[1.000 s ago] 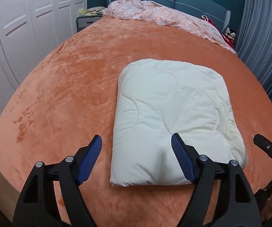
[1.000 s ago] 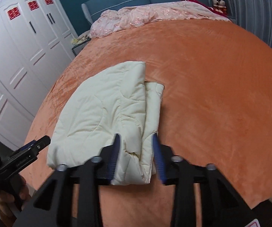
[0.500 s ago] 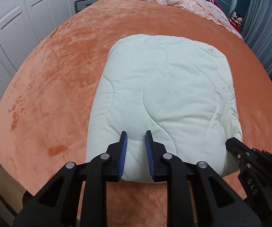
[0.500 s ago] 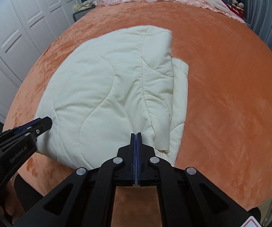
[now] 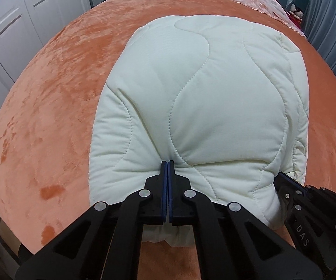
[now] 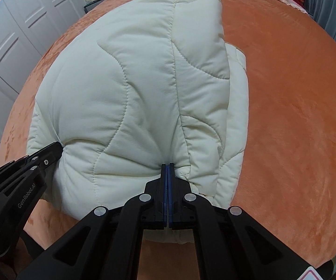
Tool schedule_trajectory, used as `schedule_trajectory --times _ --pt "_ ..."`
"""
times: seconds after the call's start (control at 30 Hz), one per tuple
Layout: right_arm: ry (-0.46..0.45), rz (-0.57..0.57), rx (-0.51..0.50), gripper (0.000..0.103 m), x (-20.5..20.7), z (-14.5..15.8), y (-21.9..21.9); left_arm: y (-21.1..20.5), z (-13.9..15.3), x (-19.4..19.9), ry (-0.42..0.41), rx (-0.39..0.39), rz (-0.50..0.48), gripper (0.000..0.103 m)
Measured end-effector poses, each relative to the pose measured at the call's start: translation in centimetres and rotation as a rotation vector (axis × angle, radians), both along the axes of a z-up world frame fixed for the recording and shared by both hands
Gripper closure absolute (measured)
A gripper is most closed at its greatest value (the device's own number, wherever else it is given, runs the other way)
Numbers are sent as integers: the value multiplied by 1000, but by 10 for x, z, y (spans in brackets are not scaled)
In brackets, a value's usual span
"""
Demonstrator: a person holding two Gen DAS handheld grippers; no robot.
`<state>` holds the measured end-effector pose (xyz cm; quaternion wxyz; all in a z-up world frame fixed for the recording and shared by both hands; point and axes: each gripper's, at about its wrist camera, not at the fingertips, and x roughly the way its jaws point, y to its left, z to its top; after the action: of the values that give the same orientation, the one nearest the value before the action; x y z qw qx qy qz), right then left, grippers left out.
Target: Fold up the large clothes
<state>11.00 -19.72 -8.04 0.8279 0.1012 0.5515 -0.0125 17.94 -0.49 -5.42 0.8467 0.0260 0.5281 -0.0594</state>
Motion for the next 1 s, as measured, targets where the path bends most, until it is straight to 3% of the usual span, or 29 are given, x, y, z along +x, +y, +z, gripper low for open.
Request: schedule_trajectory --times 0.47,0.67,0.8,1.0 --pt "-8 -7 27 103 0 5 -8 -12 -4 0 -55 60 -12 103" --pt "-65 -73 97 103 -34 41 -24 -2 16 -16 -70 24 -29 103" --pt "-131 -64 76 92 -68 69 -20 8 37 -38 -82 -37 -25 103" --pt "-243 -23 12 91 -112 105 -2 7 61 -80 -111 -70 -59 101"
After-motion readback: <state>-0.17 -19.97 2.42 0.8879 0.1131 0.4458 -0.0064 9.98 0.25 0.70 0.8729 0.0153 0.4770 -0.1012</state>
